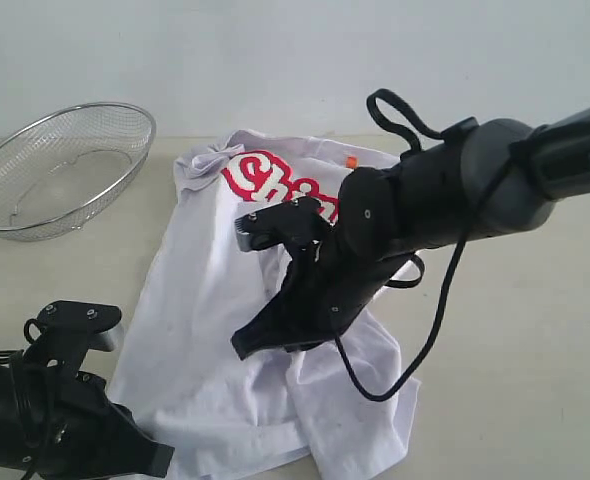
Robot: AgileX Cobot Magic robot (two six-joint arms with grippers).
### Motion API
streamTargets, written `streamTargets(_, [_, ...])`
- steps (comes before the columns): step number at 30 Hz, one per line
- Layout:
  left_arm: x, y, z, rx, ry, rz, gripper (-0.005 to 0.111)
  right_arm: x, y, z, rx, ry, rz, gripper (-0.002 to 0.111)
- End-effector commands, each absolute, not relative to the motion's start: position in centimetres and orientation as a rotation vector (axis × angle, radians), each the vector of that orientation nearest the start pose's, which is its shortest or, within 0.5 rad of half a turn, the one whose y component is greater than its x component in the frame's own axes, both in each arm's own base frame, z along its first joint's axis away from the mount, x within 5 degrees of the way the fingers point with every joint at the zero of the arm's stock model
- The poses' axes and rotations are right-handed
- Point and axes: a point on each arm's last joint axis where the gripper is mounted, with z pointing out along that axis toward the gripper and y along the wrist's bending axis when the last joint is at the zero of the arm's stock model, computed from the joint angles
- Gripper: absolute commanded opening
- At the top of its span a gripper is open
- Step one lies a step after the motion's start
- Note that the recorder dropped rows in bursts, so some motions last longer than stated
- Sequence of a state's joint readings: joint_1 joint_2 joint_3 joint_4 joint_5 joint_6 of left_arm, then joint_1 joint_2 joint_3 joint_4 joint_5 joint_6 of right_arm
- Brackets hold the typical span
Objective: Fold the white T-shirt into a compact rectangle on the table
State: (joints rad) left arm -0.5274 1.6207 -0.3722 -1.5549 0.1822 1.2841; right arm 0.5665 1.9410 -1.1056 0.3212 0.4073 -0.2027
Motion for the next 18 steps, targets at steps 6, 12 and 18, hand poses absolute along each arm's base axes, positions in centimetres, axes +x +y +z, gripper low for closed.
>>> streamTargets(6, [16.1,-11.3,8.6,0.441,2.846,-0.422,0.005,31.5,15.9,16.5,-0.591,2.720,-0.249,0.000])
streamTargets(12, [16.1,-11.3,8.6,0.445,2.846,-0.415,0.005,33.2,9.9,16.7,-0.433,2.796,-0.454,0.000])
streamTargets(18, [16.1,-11.2,8.6,0.441,2.844,-0.398,0.005,34.3,4.8,16.8,-0.317,2.836,-0.520,0.000])
